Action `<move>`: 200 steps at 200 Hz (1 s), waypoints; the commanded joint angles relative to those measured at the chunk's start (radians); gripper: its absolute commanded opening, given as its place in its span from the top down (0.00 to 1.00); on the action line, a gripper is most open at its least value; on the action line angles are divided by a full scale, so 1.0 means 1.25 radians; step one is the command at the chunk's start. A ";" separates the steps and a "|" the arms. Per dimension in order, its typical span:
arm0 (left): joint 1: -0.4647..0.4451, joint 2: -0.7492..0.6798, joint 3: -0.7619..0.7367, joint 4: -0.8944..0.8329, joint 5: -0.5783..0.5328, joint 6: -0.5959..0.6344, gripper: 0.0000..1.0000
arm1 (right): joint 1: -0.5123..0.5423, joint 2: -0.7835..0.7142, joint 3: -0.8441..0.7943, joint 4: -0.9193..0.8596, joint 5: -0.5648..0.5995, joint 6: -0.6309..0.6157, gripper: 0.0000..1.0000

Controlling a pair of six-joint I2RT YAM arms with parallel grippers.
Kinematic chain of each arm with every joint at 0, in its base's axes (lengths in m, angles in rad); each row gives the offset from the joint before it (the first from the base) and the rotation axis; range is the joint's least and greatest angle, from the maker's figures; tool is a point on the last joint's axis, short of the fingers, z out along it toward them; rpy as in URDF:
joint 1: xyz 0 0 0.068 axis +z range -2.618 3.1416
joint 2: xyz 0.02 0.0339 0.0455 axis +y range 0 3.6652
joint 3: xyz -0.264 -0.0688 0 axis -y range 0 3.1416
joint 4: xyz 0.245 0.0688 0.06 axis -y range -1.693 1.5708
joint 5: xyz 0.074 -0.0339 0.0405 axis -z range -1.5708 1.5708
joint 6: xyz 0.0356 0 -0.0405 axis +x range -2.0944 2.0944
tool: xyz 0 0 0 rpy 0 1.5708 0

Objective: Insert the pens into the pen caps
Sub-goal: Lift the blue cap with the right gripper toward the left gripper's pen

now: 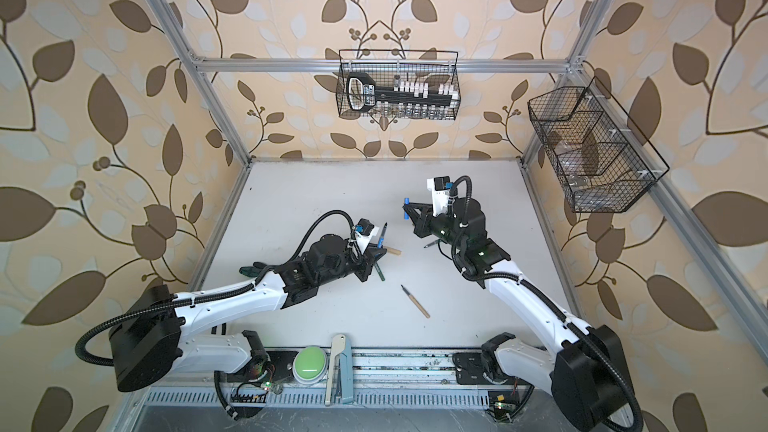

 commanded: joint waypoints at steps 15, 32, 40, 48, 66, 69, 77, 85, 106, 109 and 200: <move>-0.047 -0.025 -0.020 0.107 -0.117 0.044 1.00 | 0.024 -0.062 -0.012 0.057 0.002 0.007 0.96; -0.050 -0.015 -0.015 0.123 -0.111 0.042 1.00 | 0.044 -0.083 -0.008 0.061 0.005 -0.007 0.96; -0.050 -0.011 -0.014 0.132 -0.105 0.039 1.00 | 0.055 -0.094 -0.007 0.061 0.008 -0.016 0.96; -0.050 -0.009 -0.015 0.143 -0.096 0.033 1.00 | 0.063 -0.102 -0.006 0.061 0.010 -0.023 0.96; -0.050 -0.008 -0.009 0.152 -0.067 0.019 1.00 | 0.074 -0.114 -0.008 0.069 0.007 -0.028 0.96; -0.050 -0.009 -0.008 0.154 -0.061 0.016 1.00 | 0.077 -0.114 -0.009 0.070 0.008 -0.027 0.96; -0.050 -0.012 -0.007 0.158 -0.041 0.010 1.00 | 0.080 -0.117 -0.012 0.079 0.002 -0.024 0.96; -0.050 -0.016 -0.005 0.158 -0.030 -0.001 1.00 | 0.085 -0.117 -0.014 0.088 -0.004 -0.021 0.96; -0.050 -0.029 -0.012 0.168 -0.014 -0.018 1.00 | 0.101 -0.121 -0.018 0.107 -0.005 -0.022 0.96; -0.050 -0.030 -0.013 0.169 -0.014 -0.020 1.00 | 0.104 -0.120 -0.017 0.108 -0.004 -0.023 0.96; -0.050 -0.072 -0.024 0.145 -0.011 0.000 1.00 | 0.136 -0.085 -0.015 0.140 0.000 -0.022 0.96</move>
